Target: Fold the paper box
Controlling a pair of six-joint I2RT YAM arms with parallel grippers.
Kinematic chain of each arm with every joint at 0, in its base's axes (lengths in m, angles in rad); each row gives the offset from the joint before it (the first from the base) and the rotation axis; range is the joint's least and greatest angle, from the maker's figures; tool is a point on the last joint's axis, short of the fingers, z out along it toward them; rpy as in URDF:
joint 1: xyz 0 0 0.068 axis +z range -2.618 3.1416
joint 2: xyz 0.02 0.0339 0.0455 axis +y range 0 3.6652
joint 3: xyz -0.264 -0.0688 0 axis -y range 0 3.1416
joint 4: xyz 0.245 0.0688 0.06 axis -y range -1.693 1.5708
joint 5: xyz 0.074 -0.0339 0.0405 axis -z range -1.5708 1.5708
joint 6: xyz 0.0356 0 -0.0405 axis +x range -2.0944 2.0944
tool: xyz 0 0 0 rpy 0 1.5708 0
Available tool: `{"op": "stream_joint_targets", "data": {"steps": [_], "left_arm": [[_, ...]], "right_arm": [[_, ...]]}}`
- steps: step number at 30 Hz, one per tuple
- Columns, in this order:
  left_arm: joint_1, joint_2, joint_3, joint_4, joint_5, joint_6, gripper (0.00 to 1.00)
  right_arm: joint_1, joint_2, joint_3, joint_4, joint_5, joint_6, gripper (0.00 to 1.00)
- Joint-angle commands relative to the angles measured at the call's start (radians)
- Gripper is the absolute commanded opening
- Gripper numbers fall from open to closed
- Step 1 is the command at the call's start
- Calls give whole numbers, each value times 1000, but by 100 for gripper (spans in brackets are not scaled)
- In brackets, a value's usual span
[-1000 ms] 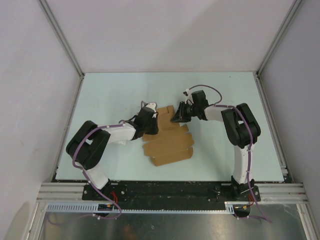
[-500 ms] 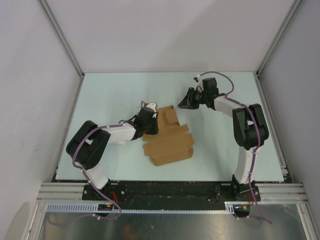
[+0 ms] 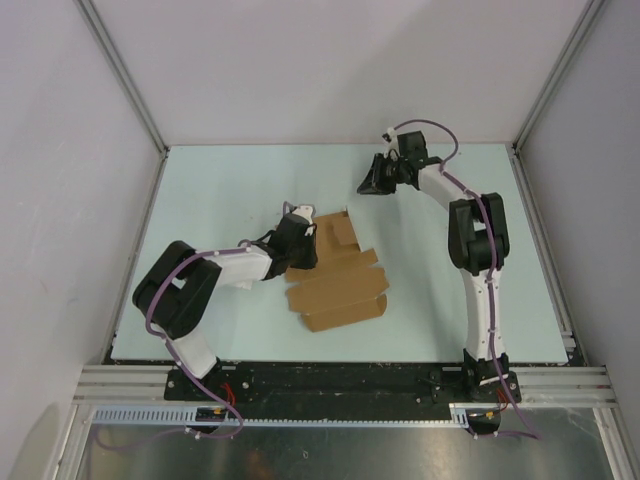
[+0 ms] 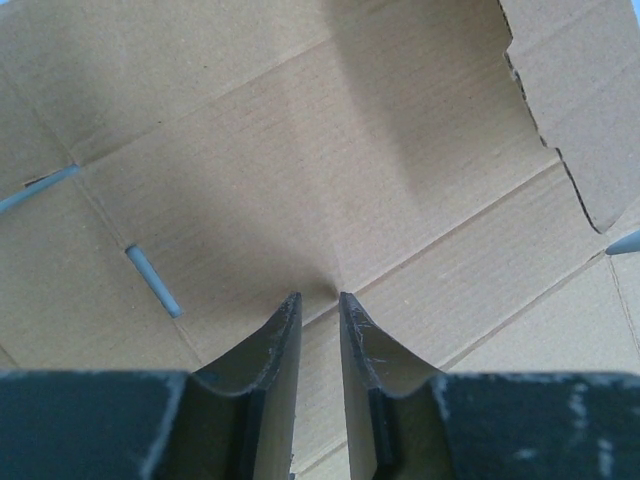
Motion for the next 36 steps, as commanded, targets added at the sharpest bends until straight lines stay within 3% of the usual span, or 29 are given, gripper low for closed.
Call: {"op": "stream_joint_targets", "data": {"steps": [1,19,36], "left_arm": [[-5,39,17,-15,37,21,27],[-5,55,26,-15,64,23,26],[-5,55,29,-15,75,23,25]], "right_arm": [[10,63,87,-121,49,-35,19],[82,75,44,-83,-101,-55,16],[107,129,50,-100,-74,-64,16]]}}
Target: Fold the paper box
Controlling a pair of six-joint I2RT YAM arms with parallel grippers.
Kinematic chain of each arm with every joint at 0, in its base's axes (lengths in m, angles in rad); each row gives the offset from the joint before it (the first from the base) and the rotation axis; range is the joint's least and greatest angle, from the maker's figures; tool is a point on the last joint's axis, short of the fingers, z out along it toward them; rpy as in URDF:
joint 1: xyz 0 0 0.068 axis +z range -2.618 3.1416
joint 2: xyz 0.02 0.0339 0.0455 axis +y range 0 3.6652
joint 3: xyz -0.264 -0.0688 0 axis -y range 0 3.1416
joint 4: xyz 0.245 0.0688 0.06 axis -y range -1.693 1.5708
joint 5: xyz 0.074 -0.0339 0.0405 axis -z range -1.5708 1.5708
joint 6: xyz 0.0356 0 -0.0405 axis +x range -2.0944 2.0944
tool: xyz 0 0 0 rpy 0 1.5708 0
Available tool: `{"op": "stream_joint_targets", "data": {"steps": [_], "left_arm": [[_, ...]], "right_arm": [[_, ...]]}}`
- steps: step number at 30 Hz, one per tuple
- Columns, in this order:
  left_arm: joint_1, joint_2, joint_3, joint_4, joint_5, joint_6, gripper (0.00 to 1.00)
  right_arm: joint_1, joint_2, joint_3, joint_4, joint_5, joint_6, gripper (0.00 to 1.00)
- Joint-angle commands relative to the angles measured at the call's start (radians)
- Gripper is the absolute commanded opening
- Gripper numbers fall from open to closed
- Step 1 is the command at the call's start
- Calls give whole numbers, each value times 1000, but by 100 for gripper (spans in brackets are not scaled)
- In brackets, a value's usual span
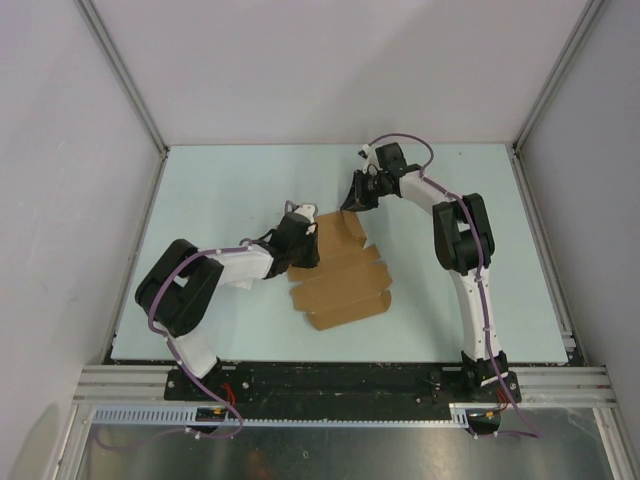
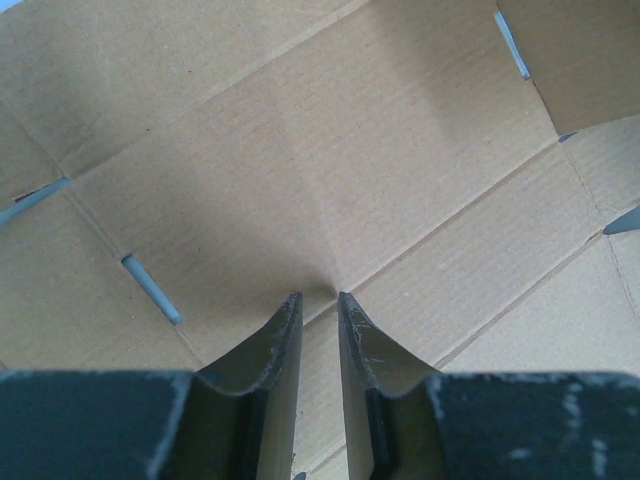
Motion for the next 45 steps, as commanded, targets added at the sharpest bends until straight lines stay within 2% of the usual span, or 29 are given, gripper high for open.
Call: {"op": "stream_joint_targets", "data": {"steps": [1,16,23,28,33,41,45], "left_arm": [[-6,36,14,-30,54,13,25],[-5,36,11,-32,57,13,25],[-5,33,11,-35,49,11,25],[-5,33,11,-36,48,11,25],[-6,34,13,-38,46,10,25],[-5,39,25,-44,49,7,25],[-6,42,33,-48,54,7,25]], "right_arm": [[14,34,11,-3,-2,-20,16],[23,47,27,-21,7,-31,16],[-44,-119,-38,14,146,2,18],[-144,-251,-231,47,240,79,19],[-182,-351,-369,-37,338,33,19],[-162,-421,-622,-12,299,1,19],[-156,-429,-677,40,239,-10,17]]}}
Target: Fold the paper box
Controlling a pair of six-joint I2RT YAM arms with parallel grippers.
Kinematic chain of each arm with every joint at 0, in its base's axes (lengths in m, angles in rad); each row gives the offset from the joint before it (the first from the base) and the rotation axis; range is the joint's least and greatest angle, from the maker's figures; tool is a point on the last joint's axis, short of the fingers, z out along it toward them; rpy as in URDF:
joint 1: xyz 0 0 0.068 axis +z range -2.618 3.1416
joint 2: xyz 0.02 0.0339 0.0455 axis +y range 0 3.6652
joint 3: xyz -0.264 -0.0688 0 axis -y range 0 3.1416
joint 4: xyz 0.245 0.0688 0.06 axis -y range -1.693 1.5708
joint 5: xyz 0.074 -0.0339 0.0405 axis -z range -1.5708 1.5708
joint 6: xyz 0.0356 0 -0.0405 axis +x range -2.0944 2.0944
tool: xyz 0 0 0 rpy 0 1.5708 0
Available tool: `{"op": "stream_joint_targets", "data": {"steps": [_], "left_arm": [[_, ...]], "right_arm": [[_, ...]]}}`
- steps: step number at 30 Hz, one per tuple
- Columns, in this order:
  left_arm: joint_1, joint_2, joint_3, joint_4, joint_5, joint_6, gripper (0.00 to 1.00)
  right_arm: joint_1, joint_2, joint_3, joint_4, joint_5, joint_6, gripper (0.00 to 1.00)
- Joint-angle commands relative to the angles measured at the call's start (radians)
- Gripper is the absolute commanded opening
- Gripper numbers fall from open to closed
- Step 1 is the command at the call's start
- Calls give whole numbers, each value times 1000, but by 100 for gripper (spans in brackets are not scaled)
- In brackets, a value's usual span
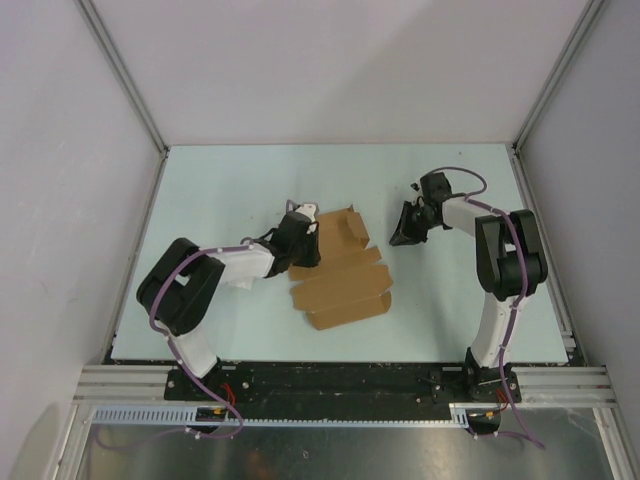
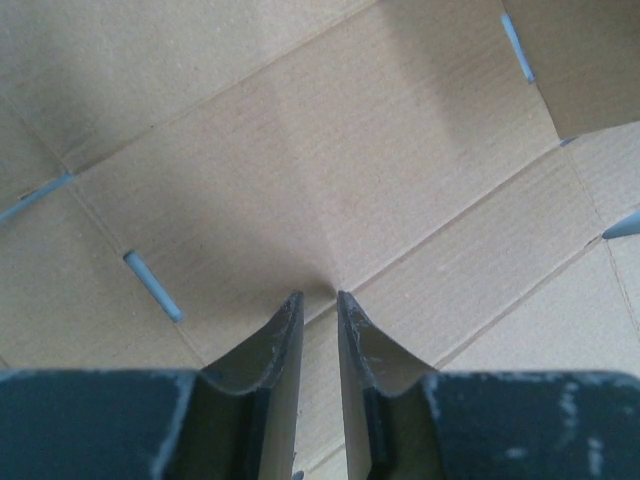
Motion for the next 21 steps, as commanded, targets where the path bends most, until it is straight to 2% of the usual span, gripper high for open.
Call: {"op": "stream_joint_targets", "data": {"steps": [1,10,21], "left_arm": [[-5,35,23,-46,45,7,25],[-6,29,23,-54,39,6,24],[-5,32,26,-60,37,3,24]], "right_arm": [[10,-28,-66,35,-36,-34,17],[56,-17,-110,55,-130,-57,16],[66,-97,-175,84,-188,-36,16]]}}
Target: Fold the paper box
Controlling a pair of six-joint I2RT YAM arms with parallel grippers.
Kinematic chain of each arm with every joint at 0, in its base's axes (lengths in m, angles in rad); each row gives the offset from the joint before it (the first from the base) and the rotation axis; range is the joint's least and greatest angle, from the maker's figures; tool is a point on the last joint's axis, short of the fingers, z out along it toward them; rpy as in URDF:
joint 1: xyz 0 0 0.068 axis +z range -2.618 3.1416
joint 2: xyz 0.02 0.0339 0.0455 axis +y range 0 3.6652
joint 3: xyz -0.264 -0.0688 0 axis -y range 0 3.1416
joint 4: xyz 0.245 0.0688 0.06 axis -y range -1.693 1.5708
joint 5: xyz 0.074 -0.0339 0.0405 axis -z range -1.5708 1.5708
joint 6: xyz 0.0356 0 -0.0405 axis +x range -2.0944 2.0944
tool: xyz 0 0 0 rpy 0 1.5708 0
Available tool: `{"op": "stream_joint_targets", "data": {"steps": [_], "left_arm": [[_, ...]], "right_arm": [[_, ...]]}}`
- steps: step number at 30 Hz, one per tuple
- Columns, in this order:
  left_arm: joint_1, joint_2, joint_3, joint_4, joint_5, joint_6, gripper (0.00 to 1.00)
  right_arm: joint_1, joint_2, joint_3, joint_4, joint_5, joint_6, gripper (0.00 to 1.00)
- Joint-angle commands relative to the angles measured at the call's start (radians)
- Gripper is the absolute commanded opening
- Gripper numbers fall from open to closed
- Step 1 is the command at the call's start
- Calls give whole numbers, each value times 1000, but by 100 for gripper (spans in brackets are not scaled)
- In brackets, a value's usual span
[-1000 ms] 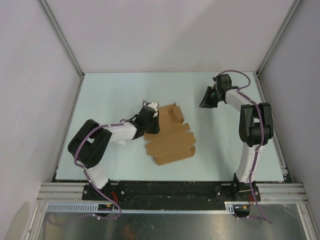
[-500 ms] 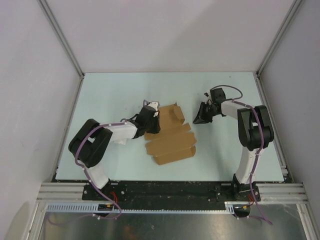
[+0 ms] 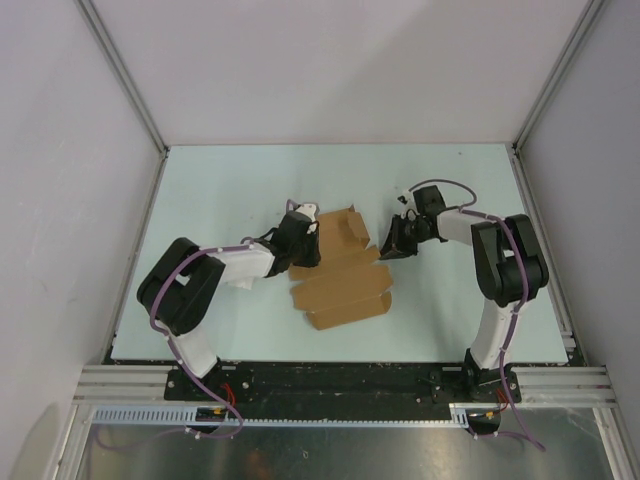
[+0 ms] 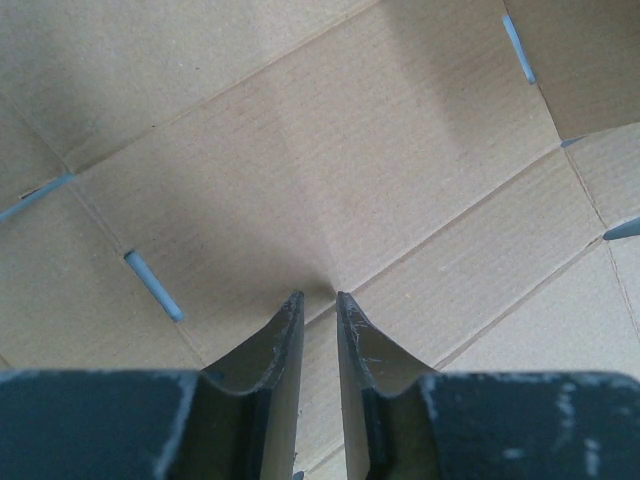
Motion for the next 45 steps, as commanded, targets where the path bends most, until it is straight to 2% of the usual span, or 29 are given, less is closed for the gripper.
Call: {"op": "stream_joint_targets", "data": {"steps": [1,18,45], "left_arm": [[-5,29,18,-56,35,1,24],[-5,27,15,-56,44,1,24],[-5,24,11,-55,50,1,24]], "right_arm": [[12,-54,-30,-9,-12,-9,15],[118,-135,-33,97,-20,-1,15],[179,-19,-33,154,11,26,15]]}}
